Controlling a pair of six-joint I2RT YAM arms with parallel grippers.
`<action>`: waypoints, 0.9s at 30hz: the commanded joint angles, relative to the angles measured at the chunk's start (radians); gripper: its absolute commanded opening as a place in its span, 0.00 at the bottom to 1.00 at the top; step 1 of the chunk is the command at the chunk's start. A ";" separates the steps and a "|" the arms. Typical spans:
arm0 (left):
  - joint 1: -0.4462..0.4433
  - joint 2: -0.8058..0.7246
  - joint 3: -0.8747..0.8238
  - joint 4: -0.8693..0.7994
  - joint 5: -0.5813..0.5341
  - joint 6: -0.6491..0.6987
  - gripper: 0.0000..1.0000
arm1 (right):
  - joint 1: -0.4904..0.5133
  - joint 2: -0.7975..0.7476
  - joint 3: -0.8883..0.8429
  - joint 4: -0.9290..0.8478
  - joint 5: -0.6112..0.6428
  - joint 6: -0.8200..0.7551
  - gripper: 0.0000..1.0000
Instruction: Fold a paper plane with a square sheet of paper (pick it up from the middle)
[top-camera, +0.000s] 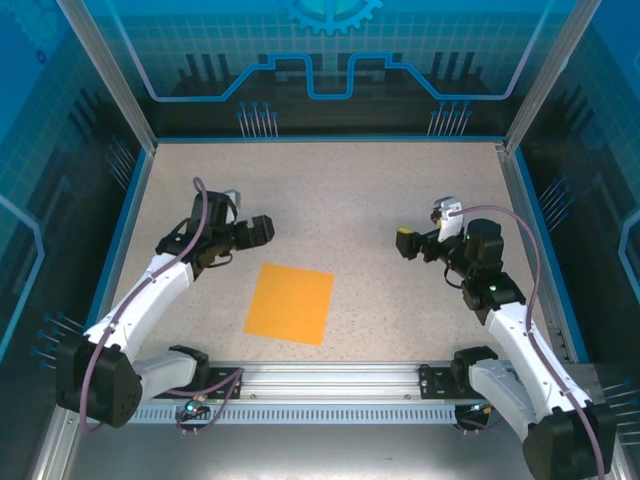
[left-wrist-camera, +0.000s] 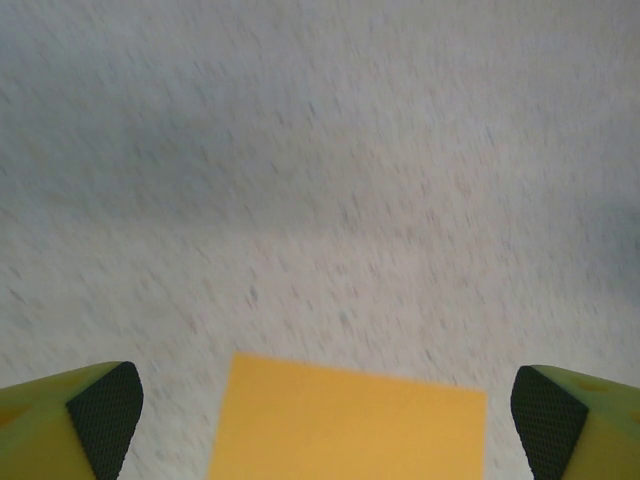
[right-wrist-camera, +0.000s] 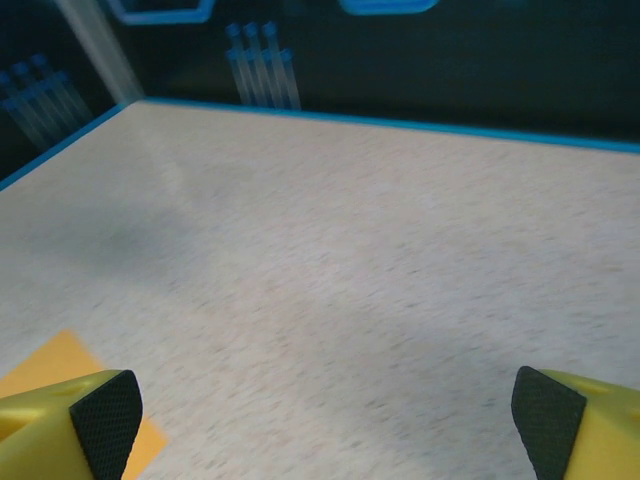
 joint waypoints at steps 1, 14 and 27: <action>-0.087 -0.046 -0.033 -0.131 0.038 -0.122 0.99 | 0.064 -0.002 0.053 -0.186 -0.085 0.023 0.99; -0.353 0.046 -0.108 -0.232 -0.070 -0.272 0.99 | 0.274 0.044 0.136 -0.301 -0.064 0.055 0.99; -0.470 0.360 -0.079 -0.125 -0.160 -0.337 0.99 | 0.382 0.105 0.156 -0.286 -0.026 0.068 0.99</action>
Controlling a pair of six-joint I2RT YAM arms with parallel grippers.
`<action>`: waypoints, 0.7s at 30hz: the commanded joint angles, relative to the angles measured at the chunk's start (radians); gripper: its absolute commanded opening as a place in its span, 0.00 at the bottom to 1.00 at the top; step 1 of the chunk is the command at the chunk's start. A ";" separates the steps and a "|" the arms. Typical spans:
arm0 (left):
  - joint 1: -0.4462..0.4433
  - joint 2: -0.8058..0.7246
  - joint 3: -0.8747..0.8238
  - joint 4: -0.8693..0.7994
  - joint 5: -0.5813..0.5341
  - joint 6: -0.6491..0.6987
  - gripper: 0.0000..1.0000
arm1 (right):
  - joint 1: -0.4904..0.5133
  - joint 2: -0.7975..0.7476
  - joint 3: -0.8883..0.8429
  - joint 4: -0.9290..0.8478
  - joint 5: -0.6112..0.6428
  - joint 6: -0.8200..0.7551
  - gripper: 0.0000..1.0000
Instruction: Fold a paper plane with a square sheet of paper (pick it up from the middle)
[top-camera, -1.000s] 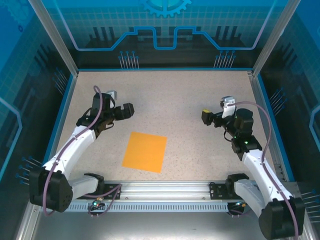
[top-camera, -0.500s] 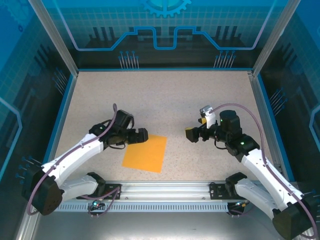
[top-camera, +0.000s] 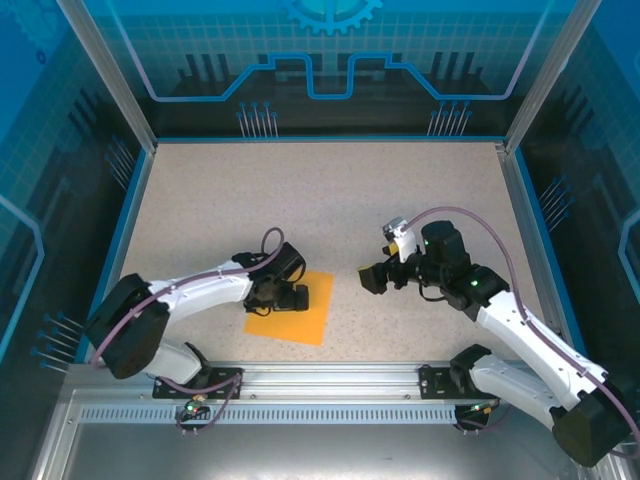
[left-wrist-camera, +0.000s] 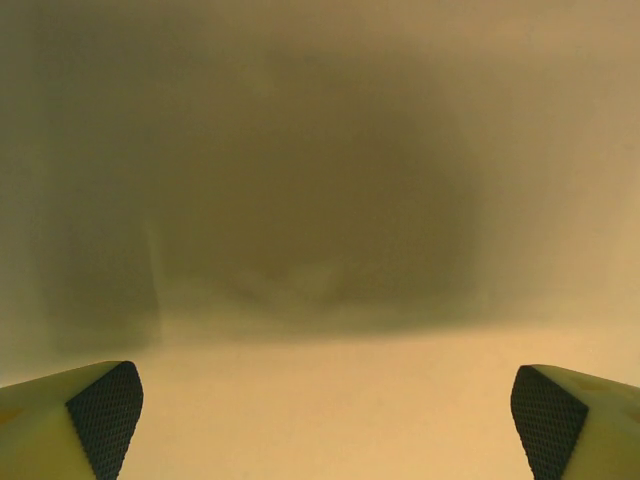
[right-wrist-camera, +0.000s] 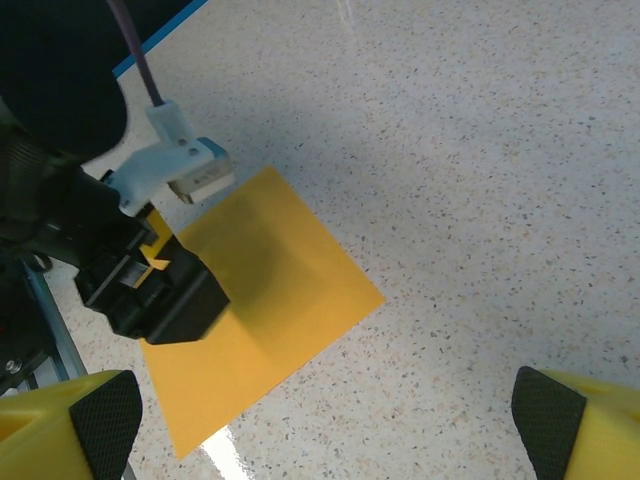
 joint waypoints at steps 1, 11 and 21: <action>-0.016 0.061 0.020 0.030 -0.038 -0.034 0.99 | 0.046 0.017 0.029 -0.005 0.007 0.021 0.99; -0.064 0.191 0.092 0.054 -0.036 -0.067 0.99 | 0.098 0.038 0.031 -0.033 0.026 0.013 0.99; -0.084 0.327 0.267 0.072 0.026 -0.119 0.99 | 0.072 -0.010 0.018 -0.144 0.134 -0.002 0.99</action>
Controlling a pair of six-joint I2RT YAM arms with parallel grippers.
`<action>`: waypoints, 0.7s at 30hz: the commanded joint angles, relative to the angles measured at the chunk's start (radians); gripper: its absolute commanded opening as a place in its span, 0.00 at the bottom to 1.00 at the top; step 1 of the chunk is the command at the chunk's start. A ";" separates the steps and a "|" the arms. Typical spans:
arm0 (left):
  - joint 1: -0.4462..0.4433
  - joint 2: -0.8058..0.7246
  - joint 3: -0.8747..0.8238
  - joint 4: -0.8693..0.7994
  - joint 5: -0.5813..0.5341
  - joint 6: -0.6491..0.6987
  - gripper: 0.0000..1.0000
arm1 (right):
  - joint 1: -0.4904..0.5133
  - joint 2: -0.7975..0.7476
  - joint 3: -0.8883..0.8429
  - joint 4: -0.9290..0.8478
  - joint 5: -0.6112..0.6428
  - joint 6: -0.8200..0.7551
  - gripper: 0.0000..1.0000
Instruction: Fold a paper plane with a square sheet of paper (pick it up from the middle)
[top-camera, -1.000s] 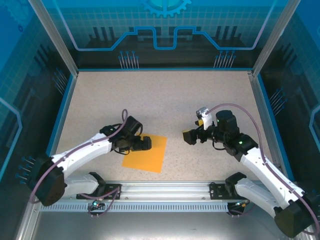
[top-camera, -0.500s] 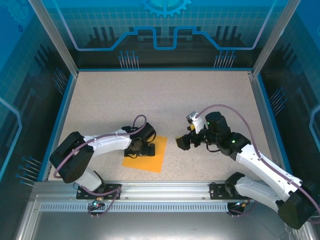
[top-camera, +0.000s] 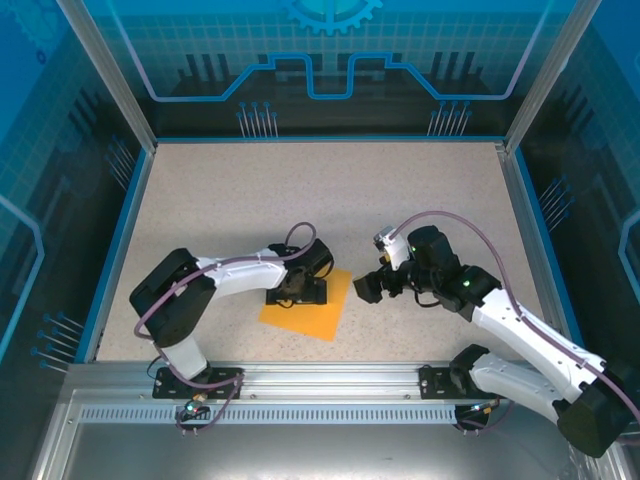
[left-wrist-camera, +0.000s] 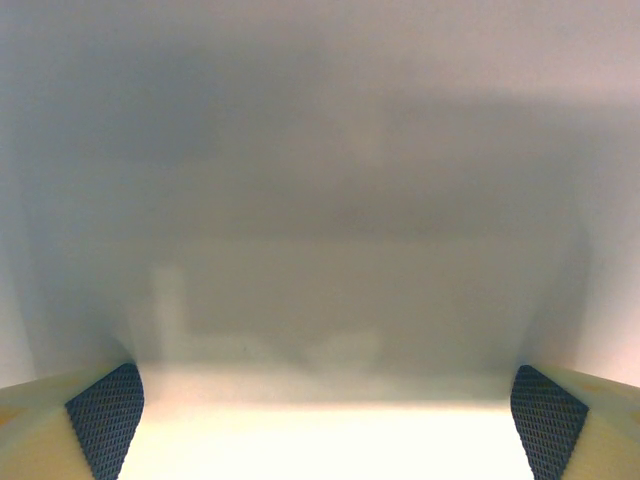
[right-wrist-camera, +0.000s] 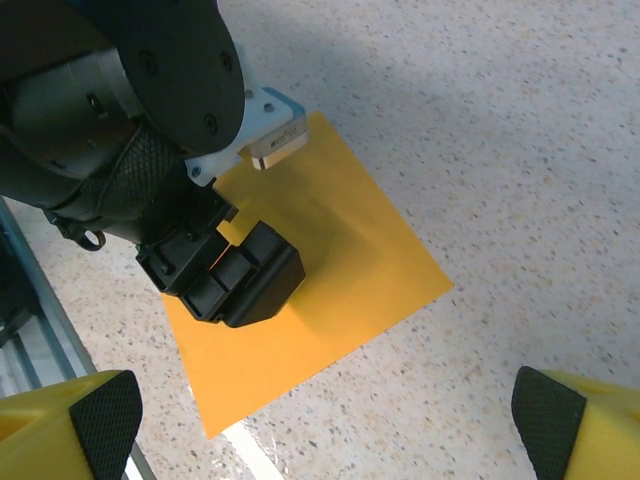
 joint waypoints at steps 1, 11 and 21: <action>-0.013 0.081 0.063 0.086 0.090 -0.053 0.99 | -0.015 -0.039 0.002 -0.058 0.040 -0.012 0.99; -0.004 0.263 0.305 0.061 0.121 -0.129 0.99 | -0.093 -0.099 -0.062 -0.061 0.008 0.003 0.99; 0.039 0.357 0.483 -0.009 0.087 -0.110 0.99 | -0.164 -0.117 -0.108 -0.035 -0.073 0.031 0.99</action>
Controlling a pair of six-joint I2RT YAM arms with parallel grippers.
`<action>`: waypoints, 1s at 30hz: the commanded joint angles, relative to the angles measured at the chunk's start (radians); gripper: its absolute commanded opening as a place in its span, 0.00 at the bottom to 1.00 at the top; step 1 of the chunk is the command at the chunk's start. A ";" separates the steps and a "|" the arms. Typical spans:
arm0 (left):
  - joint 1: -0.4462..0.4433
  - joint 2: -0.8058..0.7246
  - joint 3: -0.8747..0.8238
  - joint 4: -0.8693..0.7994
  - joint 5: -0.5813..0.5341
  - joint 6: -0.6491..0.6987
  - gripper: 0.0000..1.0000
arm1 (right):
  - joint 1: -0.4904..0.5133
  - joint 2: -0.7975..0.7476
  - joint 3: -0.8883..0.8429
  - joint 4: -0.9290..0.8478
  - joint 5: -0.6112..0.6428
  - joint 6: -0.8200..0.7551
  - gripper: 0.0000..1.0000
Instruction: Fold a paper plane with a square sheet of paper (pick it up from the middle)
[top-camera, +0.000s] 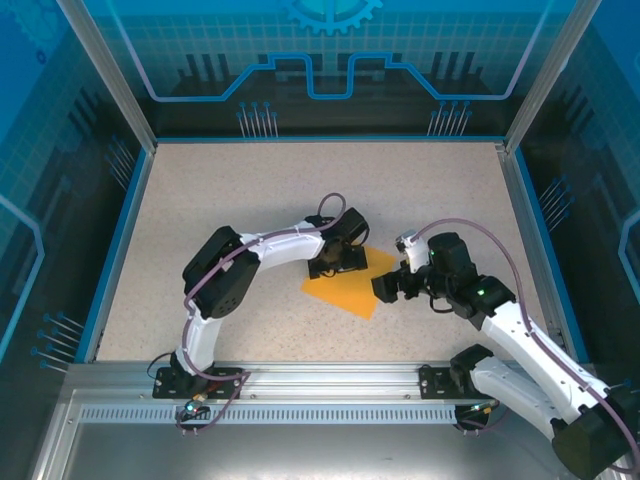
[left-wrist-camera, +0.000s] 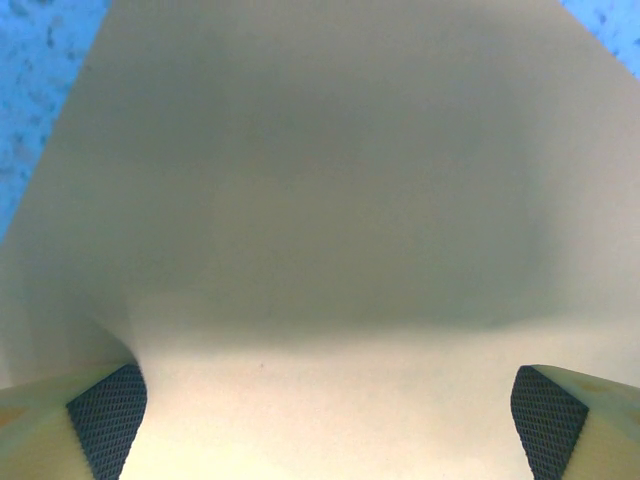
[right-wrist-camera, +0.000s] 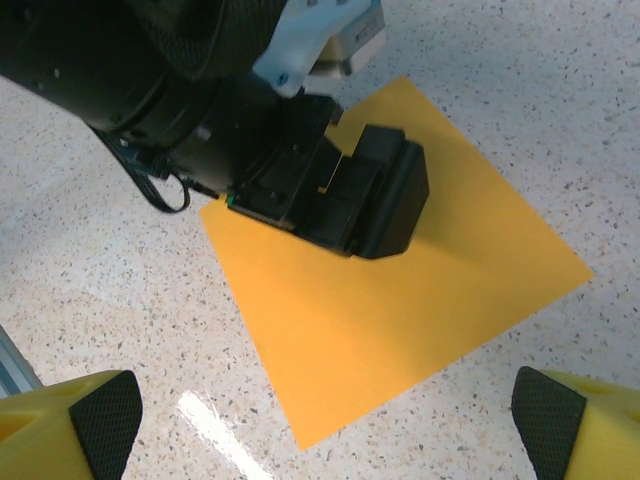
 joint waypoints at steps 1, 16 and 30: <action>0.020 0.032 0.038 -0.029 0.013 0.007 0.99 | -0.017 -0.008 -0.016 0.008 -0.057 0.029 0.99; 0.178 -0.376 -0.196 -0.083 0.053 0.226 0.99 | 0.126 0.174 0.104 0.008 0.089 0.357 0.99; 0.332 -0.602 -0.475 0.012 0.264 0.398 0.99 | 0.287 0.487 0.284 -0.066 0.380 0.902 0.99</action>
